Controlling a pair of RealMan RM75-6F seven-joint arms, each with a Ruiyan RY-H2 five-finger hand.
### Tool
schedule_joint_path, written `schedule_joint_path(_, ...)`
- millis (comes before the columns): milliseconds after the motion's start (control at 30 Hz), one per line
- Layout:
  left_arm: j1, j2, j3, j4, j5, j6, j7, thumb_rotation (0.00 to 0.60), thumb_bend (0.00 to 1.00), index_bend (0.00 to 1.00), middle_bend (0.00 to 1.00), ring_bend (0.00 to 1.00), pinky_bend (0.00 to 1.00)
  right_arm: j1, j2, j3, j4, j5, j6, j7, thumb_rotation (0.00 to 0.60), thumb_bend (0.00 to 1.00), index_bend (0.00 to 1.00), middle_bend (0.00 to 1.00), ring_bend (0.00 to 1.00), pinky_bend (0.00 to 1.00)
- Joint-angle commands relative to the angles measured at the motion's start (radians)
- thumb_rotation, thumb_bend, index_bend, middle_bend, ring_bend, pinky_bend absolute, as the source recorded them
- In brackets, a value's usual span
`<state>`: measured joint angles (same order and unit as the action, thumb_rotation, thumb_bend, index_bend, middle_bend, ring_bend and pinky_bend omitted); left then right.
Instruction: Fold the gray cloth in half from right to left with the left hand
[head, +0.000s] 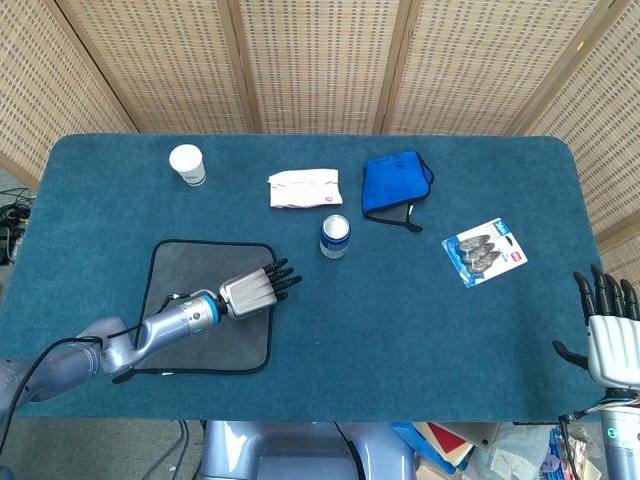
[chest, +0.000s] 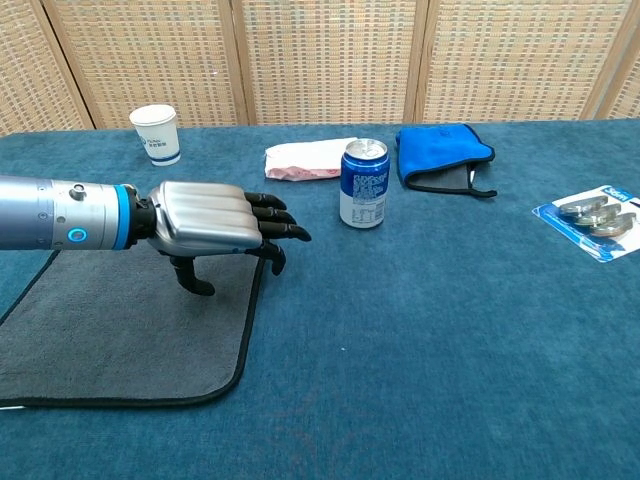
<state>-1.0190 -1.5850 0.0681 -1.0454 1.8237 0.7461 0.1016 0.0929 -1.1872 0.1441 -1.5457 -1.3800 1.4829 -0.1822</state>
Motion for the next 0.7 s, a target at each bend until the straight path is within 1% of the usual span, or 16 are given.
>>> schedule_joint_path(33,-0.003,-0.005,0.007,0.004,-0.004,-0.001,0.001,0.6,0.28,0.27,0.0,0.0,0.0,0.0,0.0,-0.001,0.001,0.001,-0.001,0.0,0.6,0.0,0.0,0.0,0.0,0.0)
schedule_joint_path(267,-0.019,-0.018,0.014,0.01,-0.022,-0.007,-0.007,0.6,0.33,0.27,0.0,0.0,0.0,0.001,0.002,0.0,0.001,0.006,-0.003,0.003,0.6,0.0,0.0,0.0,0.0,0.0)
schedule_joint_path(433,-0.026,-0.024,0.02,0.011,-0.036,-0.019,-0.001,0.6,0.33,0.31,0.0,0.0,0.0,0.003,0.004,0.001,-0.001,0.013,-0.013,0.018,0.6,0.0,0.0,0.0,0.0,0.0)
schedule_joint_path(600,-0.027,-0.025,0.027,0.006,-0.051,-0.024,0.001,0.6,0.33,0.33,0.0,0.0,0.0,0.004,0.006,0.002,0.003,0.016,-0.015,0.026,0.6,0.0,0.0,0.0,0.0,0.0)
schedule_joint_path(700,-0.028,-0.025,0.029,0.005,-0.055,-0.022,0.007,0.6,0.33,0.35,0.0,0.0,0.0,0.003,0.007,0.002,0.003,0.015,-0.012,0.03,0.6,0.0,0.0,0.0,0.0,0.0)
